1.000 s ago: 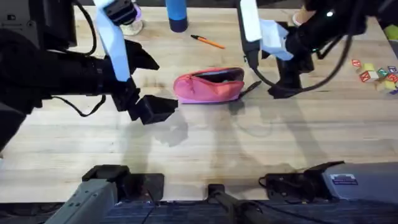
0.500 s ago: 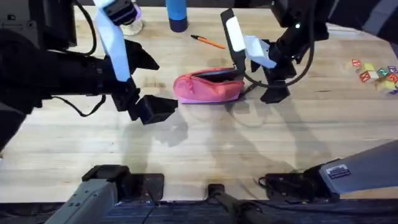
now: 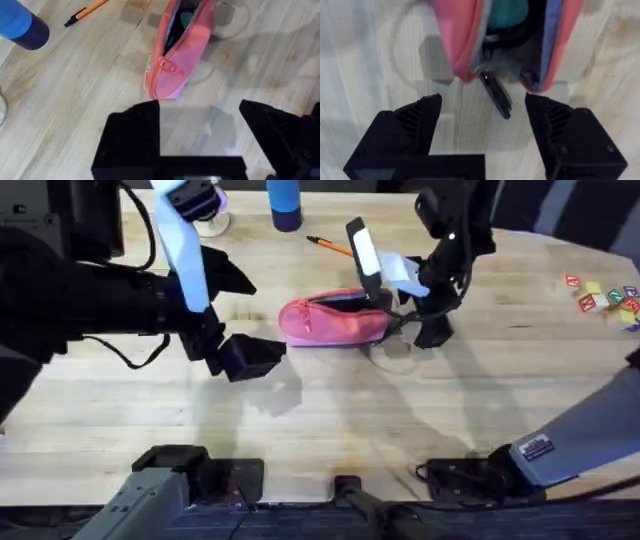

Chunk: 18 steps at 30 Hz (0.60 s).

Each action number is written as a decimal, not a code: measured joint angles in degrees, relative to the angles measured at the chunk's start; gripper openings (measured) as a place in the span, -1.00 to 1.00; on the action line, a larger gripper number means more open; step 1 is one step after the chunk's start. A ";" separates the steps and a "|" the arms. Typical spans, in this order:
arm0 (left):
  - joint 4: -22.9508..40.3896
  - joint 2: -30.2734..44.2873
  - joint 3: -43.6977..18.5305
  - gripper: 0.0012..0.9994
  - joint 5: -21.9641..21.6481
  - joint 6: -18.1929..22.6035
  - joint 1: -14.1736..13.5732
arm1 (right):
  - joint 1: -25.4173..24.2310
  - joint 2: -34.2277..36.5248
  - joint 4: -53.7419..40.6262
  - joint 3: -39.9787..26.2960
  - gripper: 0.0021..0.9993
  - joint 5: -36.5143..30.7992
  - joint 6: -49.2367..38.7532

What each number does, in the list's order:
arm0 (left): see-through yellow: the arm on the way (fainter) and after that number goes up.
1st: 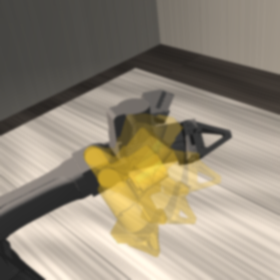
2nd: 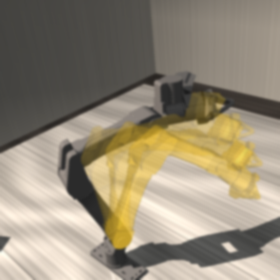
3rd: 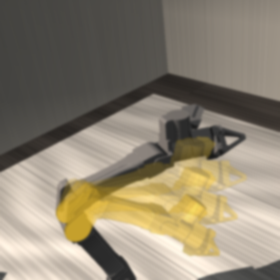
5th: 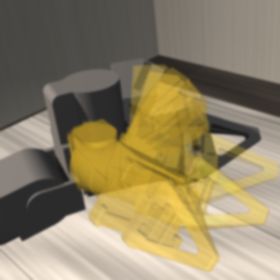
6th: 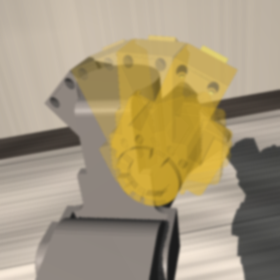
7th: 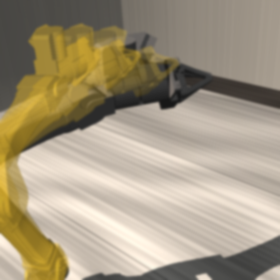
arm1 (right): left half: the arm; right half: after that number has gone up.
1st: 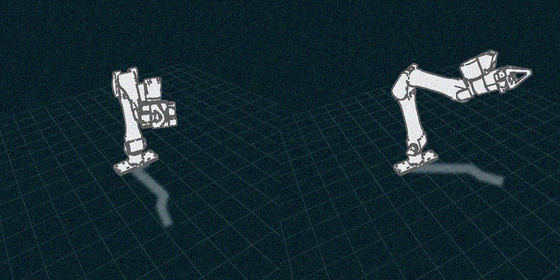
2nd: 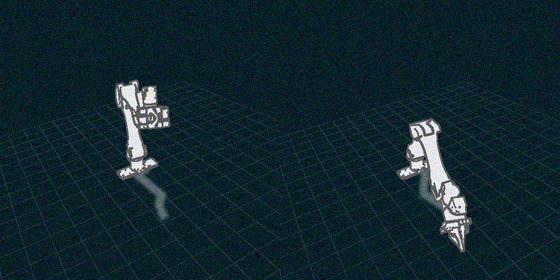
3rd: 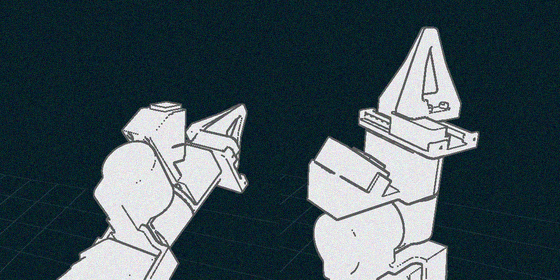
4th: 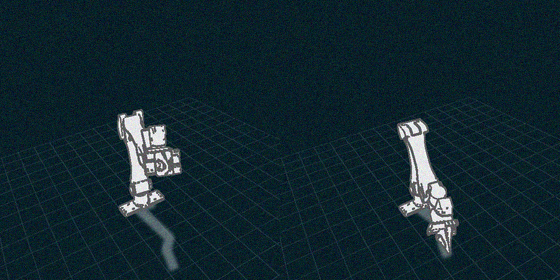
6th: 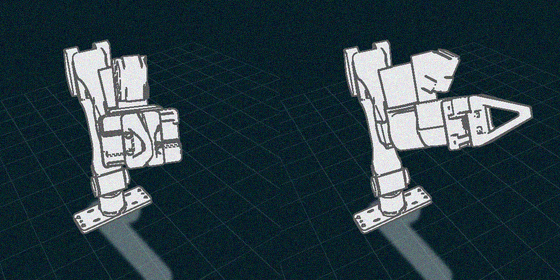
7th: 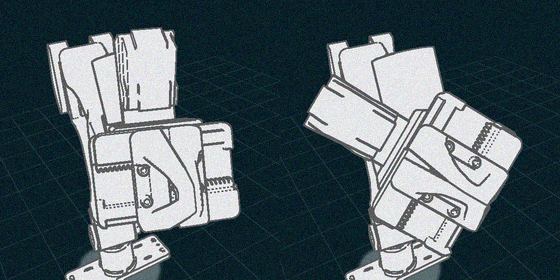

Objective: Unzip the bag, pick up the pens from the table one at a time and place them inside, then zip the bag closed.

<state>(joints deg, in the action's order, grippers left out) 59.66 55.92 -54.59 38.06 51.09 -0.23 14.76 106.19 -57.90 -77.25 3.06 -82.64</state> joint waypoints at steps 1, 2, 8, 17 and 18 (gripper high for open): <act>0.09 0.00 0.00 0.99 0.00 0.00 0.00 | 0.00 0.62 0.43 0.14 0.99 -0.13 0.09; 0.22 0.00 0.00 0.99 0.02 0.00 0.00 | 0.00 1.16 0.98 0.36 0.98 -0.23 0.15; 0.46 0.00 0.00 0.99 0.74 0.00 0.00 | 0.08 2.09 4.27 1.78 0.90 -0.51 1.14; 0.59 0.00 0.00 0.99 1.33 0.00 0.00 | 1.29 0.93 8.35 3.83 -0.35 -1.78 3.60; 0.59 0.00 0.00 0.99 1.33 0.00 0.00 | 1.36 0.85 8.37 3.93 -0.43 -1.82 3.73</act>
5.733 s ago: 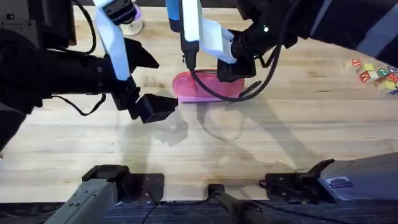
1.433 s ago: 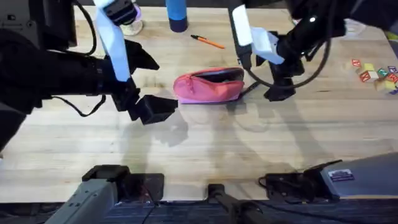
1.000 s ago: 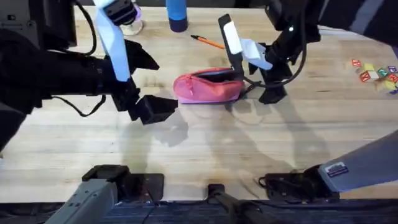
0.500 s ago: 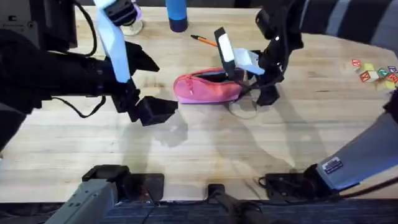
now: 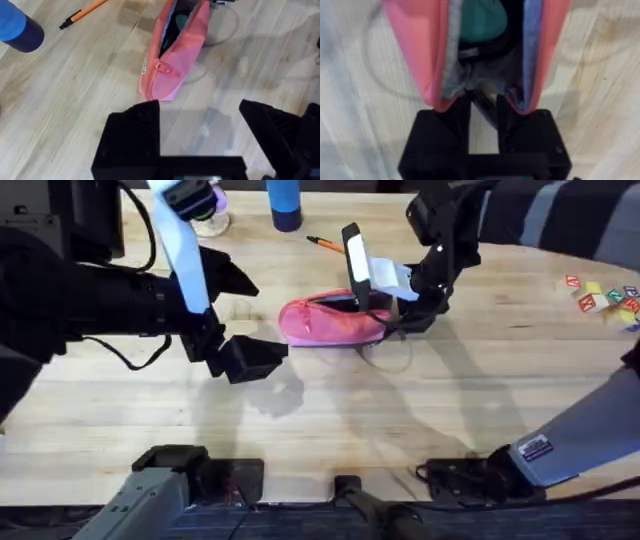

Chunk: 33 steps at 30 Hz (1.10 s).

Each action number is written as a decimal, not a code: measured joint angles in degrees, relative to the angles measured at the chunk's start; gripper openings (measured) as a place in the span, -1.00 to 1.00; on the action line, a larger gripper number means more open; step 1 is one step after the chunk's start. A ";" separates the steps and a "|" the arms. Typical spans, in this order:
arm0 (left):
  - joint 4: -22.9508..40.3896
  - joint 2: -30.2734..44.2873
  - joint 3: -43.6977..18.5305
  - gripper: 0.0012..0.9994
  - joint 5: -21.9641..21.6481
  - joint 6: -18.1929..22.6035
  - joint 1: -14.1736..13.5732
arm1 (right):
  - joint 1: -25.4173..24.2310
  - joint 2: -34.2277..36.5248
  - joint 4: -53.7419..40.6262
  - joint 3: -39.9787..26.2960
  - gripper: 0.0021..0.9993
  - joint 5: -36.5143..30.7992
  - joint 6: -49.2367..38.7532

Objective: Unzip the bag, pick up the pens from the table one at a time and place them inside, then zip the bag closed.

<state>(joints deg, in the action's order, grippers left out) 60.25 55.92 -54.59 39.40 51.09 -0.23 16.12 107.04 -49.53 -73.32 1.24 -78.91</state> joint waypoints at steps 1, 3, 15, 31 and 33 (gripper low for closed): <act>0.00 0.00 0.00 0.99 0.00 0.00 0.00 | 0.04 -0.06 0.02 0.07 -0.52 -0.03 0.06; 0.00 0.00 0.00 0.99 0.00 0.00 0.00 | 0.11 -0.16 -0.12 0.06 -0.72 -0.05 -0.24; 0.00 0.00 0.00 0.99 0.00 0.00 0.00 | 0.22 -0.37 -0.59 0.31 -0.93 -0.34 -0.35; 0.00 0.00 0.00 0.99 0.00 0.00 0.00 | 0.59 -0.63 -4.70 0.20 -0.94 -2.35 -2.78; 0.00 0.00 0.00 0.99 0.00 0.00 0.00 | 0.59 -1.18 -6.61 0.88 -0.94 -2.96 -3.48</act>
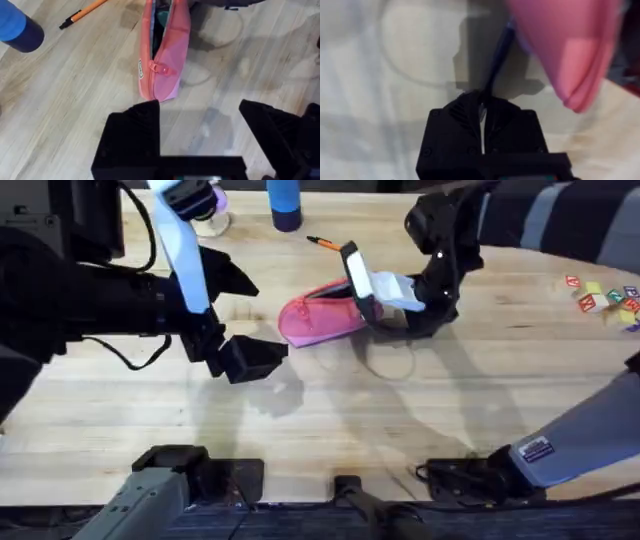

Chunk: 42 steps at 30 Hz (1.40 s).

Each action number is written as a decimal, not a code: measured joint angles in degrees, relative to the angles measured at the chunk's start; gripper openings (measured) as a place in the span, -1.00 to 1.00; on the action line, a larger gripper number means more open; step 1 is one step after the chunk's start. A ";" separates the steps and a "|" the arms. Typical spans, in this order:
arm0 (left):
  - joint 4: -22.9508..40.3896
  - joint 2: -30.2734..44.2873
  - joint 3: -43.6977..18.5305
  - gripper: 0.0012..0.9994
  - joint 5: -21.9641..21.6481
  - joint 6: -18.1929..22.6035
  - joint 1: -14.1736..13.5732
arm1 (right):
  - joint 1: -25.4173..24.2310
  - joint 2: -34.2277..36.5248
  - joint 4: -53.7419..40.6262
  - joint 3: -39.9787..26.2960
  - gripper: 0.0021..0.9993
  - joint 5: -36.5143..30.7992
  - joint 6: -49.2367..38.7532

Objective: Unzip the bag, pick up the pens from the table one at a time and place them inside, then zip the bag closed.

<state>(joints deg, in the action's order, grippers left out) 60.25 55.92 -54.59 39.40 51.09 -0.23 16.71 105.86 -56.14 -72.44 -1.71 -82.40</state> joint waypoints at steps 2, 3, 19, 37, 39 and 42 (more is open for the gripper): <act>-0.02 0.00 0.00 0.99 0.02 0.00 0.00 | -0.02 -0.83 -3.24 1.24 -0.94 -0.51 -0.78; 0.00 0.00 0.00 0.99 0.01 0.00 0.00 | -0.02 -1.35 -4.43 1.96 -0.94 -0.65 -1.29; 0.00 0.00 0.00 0.99 0.01 0.00 0.00 | -0.02 -17.08 -2.32 3.04 -0.94 -1.01 -3.61; -0.04 0.00 0.00 0.99 0.02 0.00 0.00 | 0.00 -17.50 14.34 1.31 -0.94 -0.84 -5.21; -0.04 0.00 0.00 0.99 0.01 0.00 0.00 | 0.00 -17.50 14.11 1.31 -0.94 -0.86 -6.37; -0.03 0.00 0.00 0.99 0.01 0.00 0.00 | 0.00 -17.50 13.41 1.31 -0.94 -0.83 -8.51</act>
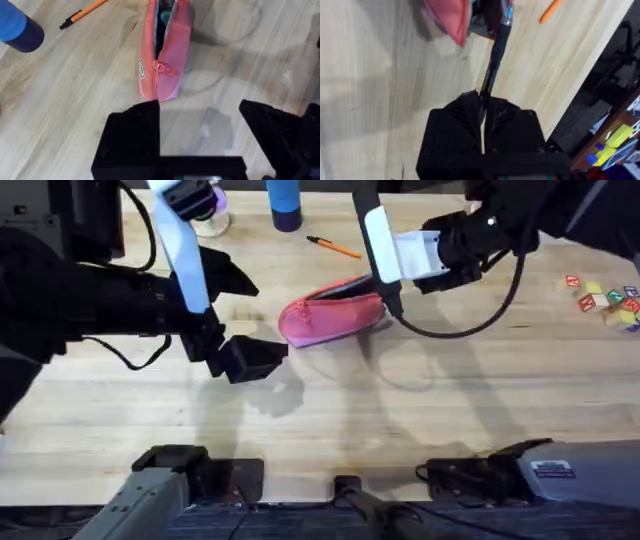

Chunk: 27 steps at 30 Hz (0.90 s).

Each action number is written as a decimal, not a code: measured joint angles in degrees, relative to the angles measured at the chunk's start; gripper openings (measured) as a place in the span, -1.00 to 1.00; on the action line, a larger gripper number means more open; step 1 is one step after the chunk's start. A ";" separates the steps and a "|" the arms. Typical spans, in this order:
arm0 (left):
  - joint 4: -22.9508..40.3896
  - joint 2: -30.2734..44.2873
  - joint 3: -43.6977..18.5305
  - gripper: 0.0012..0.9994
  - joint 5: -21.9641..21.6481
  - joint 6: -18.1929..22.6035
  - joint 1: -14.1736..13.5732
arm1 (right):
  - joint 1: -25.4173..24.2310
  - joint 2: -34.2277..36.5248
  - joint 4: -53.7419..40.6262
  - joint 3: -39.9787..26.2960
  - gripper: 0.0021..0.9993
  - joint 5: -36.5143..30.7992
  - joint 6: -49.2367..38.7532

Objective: Unzip the bag, pick up the pens from the table one at a time and place them inside, then zip the bag closed.

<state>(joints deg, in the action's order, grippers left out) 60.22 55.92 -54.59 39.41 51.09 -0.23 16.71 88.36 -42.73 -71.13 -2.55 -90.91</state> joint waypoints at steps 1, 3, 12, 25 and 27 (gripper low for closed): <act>-0.01 0.00 0.00 0.99 0.01 0.00 0.00 | 0.02 0.00 -0.18 0.00 -0.94 0.00 -0.90; -0.01 0.00 0.00 0.99 -0.01 0.00 0.00 | 0.14 0.00 -0.29 0.00 -0.94 0.28 -2.89; 0.03 0.00 0.00 0.99 -0.01 0.00 0.00 | 0.63 0.08 1.61 0.00 -0.94 2.58 -9.48; 0.08 0.00 0.00 0.99 0.01 0.00 0.00 | 1.69 2.33 2.79 -0.02 -0.94 5.23 -11.30; 0.08 0.00 0.00 0.99 0.01 0.00 0.00 | 2.37 3.11 3.33 -0.02 -0.94 5.38 -11.59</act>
<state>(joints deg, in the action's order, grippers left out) 60.29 55.92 -54.59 39.42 51.09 -0.23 19.08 91.47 -39.40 -71.16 2.83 -102.50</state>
